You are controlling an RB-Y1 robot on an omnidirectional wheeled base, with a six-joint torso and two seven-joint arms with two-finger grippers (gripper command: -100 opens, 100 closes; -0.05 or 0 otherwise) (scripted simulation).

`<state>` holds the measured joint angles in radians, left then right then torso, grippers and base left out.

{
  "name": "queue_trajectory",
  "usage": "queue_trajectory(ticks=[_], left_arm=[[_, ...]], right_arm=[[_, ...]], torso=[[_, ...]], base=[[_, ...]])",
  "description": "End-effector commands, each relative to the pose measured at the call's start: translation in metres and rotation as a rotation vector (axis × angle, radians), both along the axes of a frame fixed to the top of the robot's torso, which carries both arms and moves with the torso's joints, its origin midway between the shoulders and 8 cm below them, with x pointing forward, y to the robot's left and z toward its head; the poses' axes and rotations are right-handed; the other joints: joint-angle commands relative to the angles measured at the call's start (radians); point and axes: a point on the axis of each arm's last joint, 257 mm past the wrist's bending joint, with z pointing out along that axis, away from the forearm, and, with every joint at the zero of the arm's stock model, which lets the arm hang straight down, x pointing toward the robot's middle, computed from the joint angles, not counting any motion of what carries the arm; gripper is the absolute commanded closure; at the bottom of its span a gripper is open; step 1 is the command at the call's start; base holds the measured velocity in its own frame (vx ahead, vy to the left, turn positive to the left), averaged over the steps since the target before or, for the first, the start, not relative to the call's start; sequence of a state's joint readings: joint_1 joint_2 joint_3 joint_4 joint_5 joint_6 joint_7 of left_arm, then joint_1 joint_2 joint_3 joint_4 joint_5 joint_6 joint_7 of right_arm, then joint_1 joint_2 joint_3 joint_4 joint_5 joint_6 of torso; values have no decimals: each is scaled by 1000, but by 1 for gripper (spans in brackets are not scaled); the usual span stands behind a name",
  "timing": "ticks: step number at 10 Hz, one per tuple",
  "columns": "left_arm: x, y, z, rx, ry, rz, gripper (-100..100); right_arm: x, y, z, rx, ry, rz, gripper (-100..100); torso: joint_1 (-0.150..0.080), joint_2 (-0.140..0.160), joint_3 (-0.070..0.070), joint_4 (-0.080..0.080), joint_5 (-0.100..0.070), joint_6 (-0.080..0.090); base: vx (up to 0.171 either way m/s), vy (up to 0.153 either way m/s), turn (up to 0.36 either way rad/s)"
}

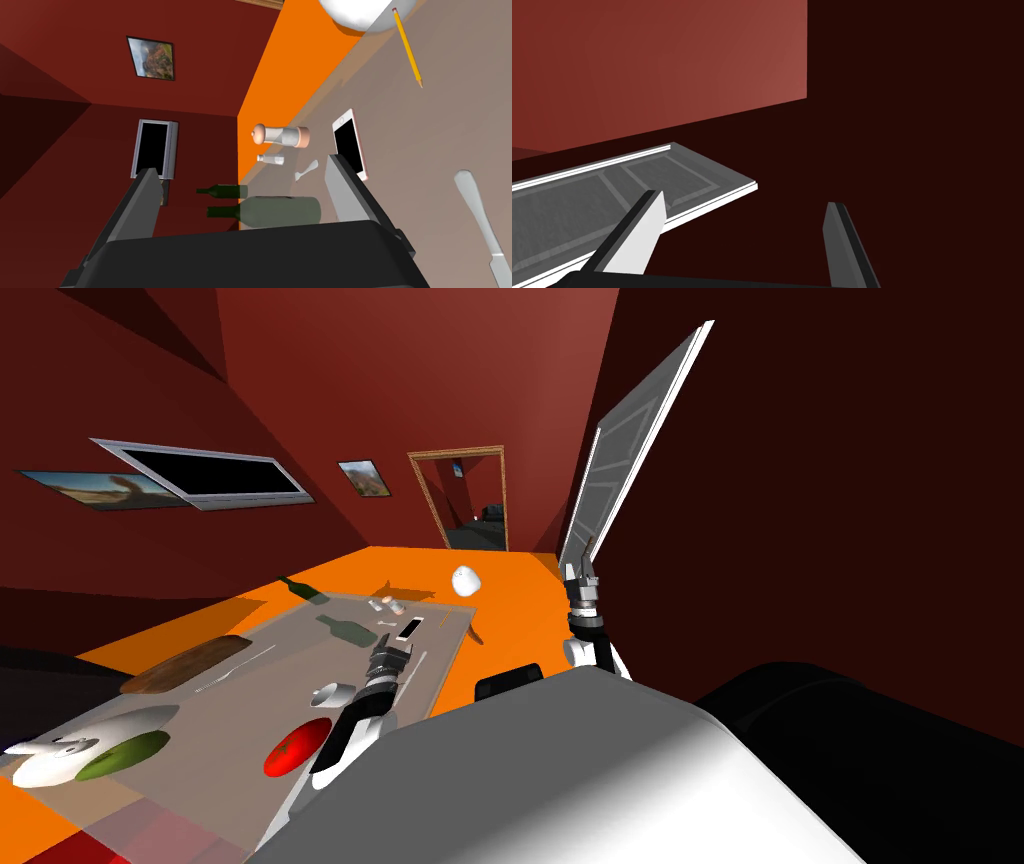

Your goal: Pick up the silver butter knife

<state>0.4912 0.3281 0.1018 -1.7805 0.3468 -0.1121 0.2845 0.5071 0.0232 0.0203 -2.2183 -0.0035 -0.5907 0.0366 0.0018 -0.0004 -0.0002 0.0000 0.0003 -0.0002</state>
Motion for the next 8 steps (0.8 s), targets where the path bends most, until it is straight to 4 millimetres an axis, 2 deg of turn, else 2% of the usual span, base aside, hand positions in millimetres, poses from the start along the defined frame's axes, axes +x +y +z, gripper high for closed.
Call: queue_trajectory(ticks=[1, 2, 3, 5, 6, 7, 8], left_arm=[[-6, 11, -25, -31, 57, 21, -100], [-7, 11, -26, -31, 60, 22, -100], [-12, 24, -46, -81, 116, 47, -100], [-17, 28, -57, -84, 139, 56, -100], [-23, 41, -76, -135, 196, 84, -100], [-29, 45, -86, -137, 217, 95, -100], [-41, 61, -108, -187, 275, 134, -100]], right_arm=[[0, 0, 0, 0, 0, 0, 0], [0, 0, 0, 0, 0, 0, 0], [0, 0, 0, 0, 0, 0, 0], [0, 0, 0, 0, 0, 0, 0], [0, 0, 0, 0, 0, 0, 0], [0, 0, 0, 0, 0, 0, 0], [0, 0, 0, 0, 0, 0, 0]], torso=[[0, 0, 0, 0, 0, 0], [0, 0, 0, 0, 0, -1], [0, 0, 0, 0, 0, -1], [0, 0, 0, 0, 0, -1], [0, 0, 0, 0, 0, -1], [0, -1, 0, 0, 0, 0], [0, -1, 0, 0, 0, -1]], base=[[-4, 13, -127], [-3, 7, 3], [-1, 3, -224], [-1, 10, -59], [1, 5, -191], [2, 12, -142], [5, 14, -215]])
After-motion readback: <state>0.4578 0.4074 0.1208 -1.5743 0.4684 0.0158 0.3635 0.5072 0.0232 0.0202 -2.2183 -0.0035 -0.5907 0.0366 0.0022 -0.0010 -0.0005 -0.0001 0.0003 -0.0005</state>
